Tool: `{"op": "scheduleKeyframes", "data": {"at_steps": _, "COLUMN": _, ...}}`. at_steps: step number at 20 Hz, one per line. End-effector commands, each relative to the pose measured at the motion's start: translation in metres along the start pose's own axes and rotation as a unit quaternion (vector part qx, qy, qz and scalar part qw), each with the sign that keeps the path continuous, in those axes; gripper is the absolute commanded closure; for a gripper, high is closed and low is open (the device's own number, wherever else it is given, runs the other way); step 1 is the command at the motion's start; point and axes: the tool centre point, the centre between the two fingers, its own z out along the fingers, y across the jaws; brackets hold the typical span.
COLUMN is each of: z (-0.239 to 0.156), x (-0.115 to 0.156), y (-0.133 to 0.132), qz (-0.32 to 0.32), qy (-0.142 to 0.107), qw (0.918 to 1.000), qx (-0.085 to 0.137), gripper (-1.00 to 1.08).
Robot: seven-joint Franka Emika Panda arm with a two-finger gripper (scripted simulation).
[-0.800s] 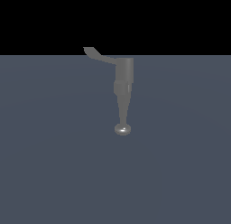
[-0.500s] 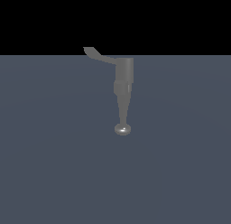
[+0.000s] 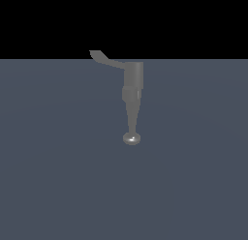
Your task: Turn on the faucet by rotating a designated handle.
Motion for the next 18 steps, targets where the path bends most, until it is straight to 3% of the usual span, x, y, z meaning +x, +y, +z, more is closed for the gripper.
{"op": "scheduleKeyframes", "data": {"at_steps": 1, "z": 0.001, "x": 0.002, "y": 0.0, "qz": 0.007, "qy": 0.0, "qw": 1.0, "qx": -0.001, "gripper": 1.08}}
{"op": "scheduleKeyframes", "data": {"at_steps": 11, "z": 0.006, "x": 0.023, "y": -0.003, "qz": 0.07, "qy": -0.002, "qw": 0.9975, "qx": -0.005, "gripper": 1.08}}
{"op": "scheduleKeyframes", "data": {"at_steps": 18, "z": 0.015, "x": 0.049, "y": -0.007, "qz": 0.146, "qy": -0.003, "qw": 0.9892, "qx": -0.01, "gripper": 1.08}}
